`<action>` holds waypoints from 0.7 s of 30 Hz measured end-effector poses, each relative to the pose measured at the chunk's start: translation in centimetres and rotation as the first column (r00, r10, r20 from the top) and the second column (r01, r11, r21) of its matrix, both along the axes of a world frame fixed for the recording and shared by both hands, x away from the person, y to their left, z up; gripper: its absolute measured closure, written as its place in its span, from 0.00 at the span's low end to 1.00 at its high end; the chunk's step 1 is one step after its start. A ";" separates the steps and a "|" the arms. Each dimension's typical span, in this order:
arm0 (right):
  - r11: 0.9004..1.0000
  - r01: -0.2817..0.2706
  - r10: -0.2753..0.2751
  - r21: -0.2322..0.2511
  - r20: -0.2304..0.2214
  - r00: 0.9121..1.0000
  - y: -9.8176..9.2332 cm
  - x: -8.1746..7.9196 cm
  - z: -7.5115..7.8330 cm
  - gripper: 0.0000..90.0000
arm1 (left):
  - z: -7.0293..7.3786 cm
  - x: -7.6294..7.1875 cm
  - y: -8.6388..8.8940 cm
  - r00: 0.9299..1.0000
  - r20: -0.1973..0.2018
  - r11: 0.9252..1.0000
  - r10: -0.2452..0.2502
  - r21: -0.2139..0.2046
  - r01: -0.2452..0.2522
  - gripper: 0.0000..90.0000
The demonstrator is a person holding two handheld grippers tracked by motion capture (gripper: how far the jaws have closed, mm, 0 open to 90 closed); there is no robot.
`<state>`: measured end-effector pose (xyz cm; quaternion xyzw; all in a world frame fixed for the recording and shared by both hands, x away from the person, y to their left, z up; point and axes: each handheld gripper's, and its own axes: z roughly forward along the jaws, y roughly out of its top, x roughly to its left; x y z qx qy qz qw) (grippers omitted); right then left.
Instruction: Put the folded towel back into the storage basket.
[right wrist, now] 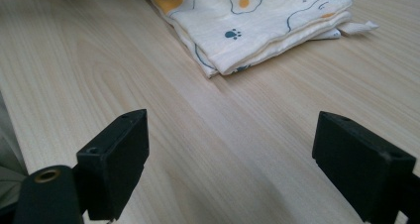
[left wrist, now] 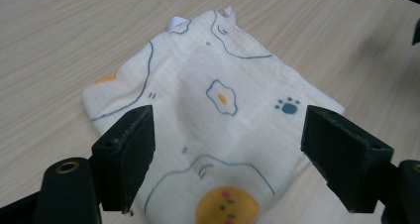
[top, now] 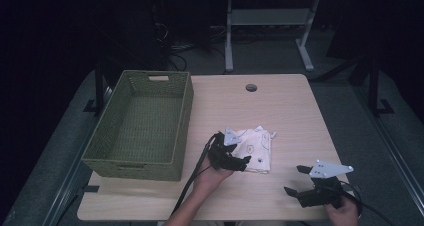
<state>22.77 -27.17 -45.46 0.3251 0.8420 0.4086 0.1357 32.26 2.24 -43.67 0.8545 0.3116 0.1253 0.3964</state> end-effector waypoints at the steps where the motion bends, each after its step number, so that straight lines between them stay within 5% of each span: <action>1: 1.000 -0.001 0.001 0.005 0.001 1.000 0.0 0.0 0.0 0.16 | 0.0 0.6 -0.5 1.000 -0.001 1.000 -0.003 0.012 0.003 0.24; 12: 1.000 0.004 -0.004 0.010 0.002 1.000 -0.2 -0.1 0.1 0.16 | -0.6 2.7 -3.2 1.000 -0.017 0.998 0.001 0.065 0.000 0.26; 16: 1.000 0.002 -0.002 0.011 0.005 1.000 -0.2 -0.1 0.1 0.16 | -1.7 4.1 -3.6 0.997 -0.073 0.996 0.025 0.084 -0.019 0.28; 21: 1.000 0.002 -0.002 0.012 0.009 1.000 -0.3 -0.1 0.1 0.16 | -2.7 4.7 -3.8 0.994 -0.098 0.993 0.045 0.114 -0.034 0.29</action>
